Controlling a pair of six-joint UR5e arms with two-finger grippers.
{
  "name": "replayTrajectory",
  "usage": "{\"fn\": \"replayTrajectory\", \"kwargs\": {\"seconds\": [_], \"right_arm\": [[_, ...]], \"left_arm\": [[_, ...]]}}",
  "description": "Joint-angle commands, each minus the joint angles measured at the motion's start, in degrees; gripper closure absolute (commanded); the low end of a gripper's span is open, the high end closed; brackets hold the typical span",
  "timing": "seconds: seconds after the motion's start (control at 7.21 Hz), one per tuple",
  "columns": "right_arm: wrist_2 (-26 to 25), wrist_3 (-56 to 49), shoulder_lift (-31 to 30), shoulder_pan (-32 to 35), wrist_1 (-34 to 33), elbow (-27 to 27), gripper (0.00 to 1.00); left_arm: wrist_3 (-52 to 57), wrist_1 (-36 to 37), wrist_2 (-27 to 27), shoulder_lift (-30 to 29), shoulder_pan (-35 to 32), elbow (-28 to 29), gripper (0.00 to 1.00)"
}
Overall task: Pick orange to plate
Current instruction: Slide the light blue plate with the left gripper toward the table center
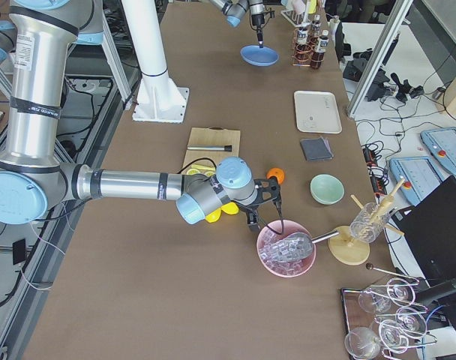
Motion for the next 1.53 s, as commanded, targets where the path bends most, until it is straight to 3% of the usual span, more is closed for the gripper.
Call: {"fn": "replayTrajectory", "kwargs": {"seconds": [0.0, 0.28, 0.42, 0.69, 1.39], "right_arm": [[0.0, 0.03, 0.01, 0.0, 0.0, 0.0, 0.0], [0.0, 0.12, 0.01, 0.0, 0.0, 0.0, 0.0], [0.09, 0.12, 0.01, 0.0, 0.0, 0.0, 0.0], [0.09, 0.12, 0.01, 0.0, -0.09, -0.09, 0.0], [0.09, 0.12, 0.1, -0.26, -0.09, -0.09, 0.0]], "left_arm": [[-0.86, 14.93, 0.45, -8.11, 1.03, -5.28, 1.0], [-1.39, 24.35, 11.38, -15.4, 10.48, -5.83, 1.0], [-3.91, 27.62, 13.96, -18.39, 13.4, -5.74, 1.0], [-6.74, 27.74, 20.63, -20.52, 19.64, -5.31, 1.0], [-7.37, 27.92, 25.68, -21.15, 22.75, -3.99, 1.0]]}}
